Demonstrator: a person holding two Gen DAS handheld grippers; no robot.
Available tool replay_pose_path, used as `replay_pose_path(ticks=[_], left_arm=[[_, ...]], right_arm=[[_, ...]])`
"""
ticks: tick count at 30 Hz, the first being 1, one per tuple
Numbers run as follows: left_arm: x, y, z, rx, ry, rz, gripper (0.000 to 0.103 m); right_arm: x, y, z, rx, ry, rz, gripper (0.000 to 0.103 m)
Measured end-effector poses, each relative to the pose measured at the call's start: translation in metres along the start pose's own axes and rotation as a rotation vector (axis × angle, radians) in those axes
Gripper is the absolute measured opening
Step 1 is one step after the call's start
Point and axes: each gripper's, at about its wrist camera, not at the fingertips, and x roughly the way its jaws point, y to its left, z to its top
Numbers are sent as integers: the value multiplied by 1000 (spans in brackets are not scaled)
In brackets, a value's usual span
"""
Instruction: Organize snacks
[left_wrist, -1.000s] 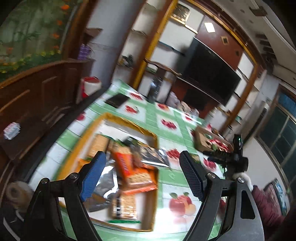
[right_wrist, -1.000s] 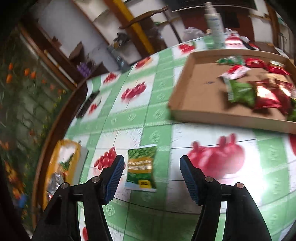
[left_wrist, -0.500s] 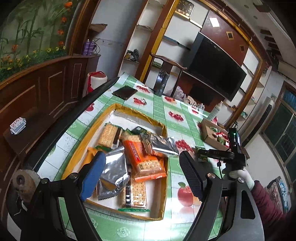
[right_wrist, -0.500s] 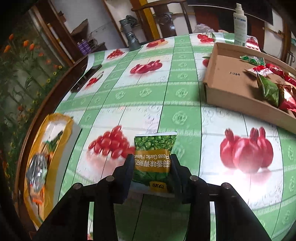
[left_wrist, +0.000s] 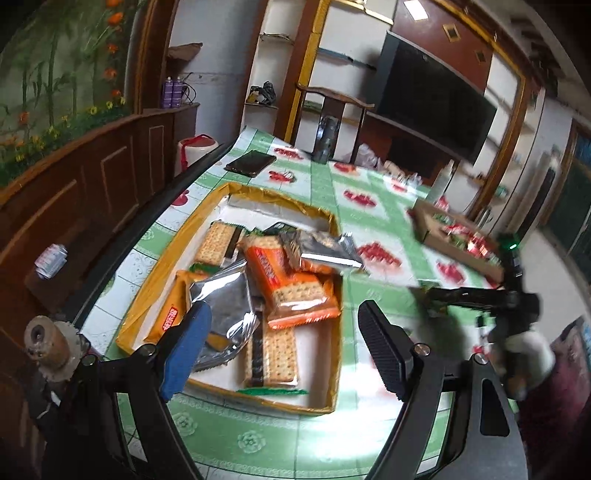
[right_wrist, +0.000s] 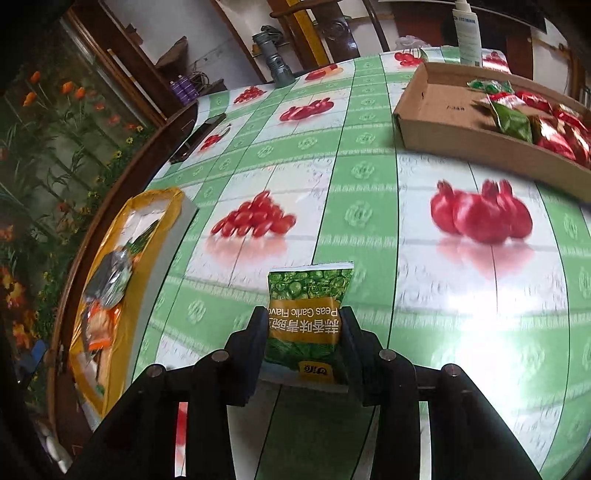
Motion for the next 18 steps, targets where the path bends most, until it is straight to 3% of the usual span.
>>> replay_pose_path(ticks=[8, 12, 18], left_arm=[[4, -14, -12, 67, 25, 63, 82], [2, -14, -15, 77, 29, 103, 82], [-1, -13, -22, 92, 34, 153, 82]], right_arm=[[-7, 28, -38, -64, 32, 35, 39], [-8, 45, -50, -136, 35, 15, 31], [-9, 55, -61, -154, 37, 21, 33]])
